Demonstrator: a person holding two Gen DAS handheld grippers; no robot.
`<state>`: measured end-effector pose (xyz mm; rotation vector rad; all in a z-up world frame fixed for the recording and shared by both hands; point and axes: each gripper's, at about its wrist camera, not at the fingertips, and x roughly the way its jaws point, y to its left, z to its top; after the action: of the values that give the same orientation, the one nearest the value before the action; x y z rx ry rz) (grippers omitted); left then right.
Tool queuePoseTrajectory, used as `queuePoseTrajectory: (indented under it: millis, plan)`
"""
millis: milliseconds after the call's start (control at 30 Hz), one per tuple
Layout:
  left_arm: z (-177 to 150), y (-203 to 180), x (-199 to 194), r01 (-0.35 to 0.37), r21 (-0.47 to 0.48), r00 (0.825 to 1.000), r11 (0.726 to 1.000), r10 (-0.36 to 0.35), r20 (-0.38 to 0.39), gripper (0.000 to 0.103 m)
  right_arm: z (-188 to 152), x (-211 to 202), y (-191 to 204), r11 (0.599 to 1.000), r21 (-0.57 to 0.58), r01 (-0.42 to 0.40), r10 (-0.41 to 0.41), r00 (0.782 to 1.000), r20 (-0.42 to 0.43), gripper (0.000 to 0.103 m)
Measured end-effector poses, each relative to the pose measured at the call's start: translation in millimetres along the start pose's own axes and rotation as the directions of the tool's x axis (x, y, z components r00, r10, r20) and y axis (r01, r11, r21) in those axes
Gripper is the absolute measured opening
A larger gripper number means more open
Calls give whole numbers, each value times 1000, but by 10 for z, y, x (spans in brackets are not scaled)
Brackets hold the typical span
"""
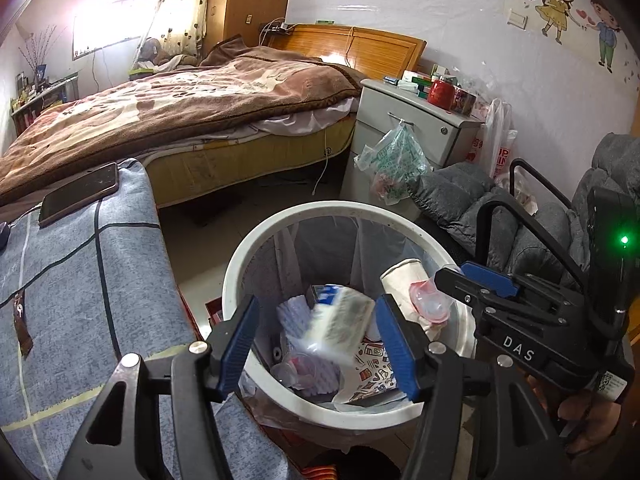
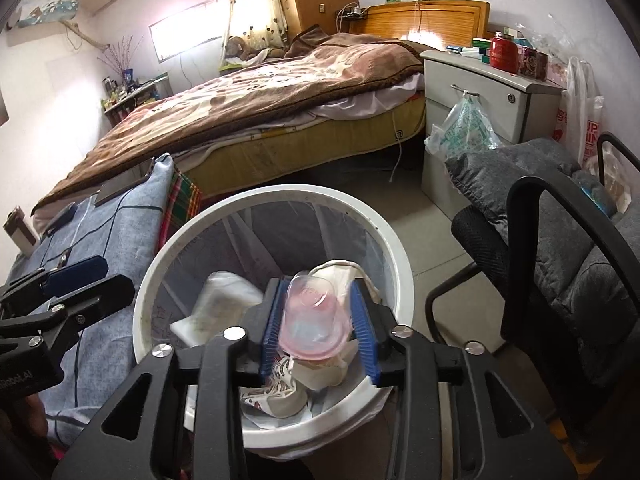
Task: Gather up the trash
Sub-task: 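Open both tools to drop the cups into the wastebasket, then move both open tools back toward the brown wrappers on the blanket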
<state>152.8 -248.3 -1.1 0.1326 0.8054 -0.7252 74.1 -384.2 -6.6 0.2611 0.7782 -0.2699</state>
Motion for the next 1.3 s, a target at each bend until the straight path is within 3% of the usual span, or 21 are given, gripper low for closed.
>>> queuePoseTrajectory:
  millis: [100,467,800,1167,1300]
  plan:
    - [-5,17,-27,-3,4,1000,1000,3,5,64,4,-18,0,1000,10,-9,9,1000,7,46]
    - [-47,155,-255,-13,-17,999,1000,14,44,64,18,-115,168,1000,-7,-14,14,999,37,46]
    - [-138,407,-576,-68,-52,994,996,72,88,64,24,-206,444,998,-43,-44,47,996,72,46]
    - [-297,843,-973,-156,-122,978,980,170,121,65,20,-260,891,988,-107,-108,118,989,92,46]
    - [-377,1035,-1130,-229,-154,960,961,249,126,66,16,-249,1078,982,-137,-130,143,986,91,46]
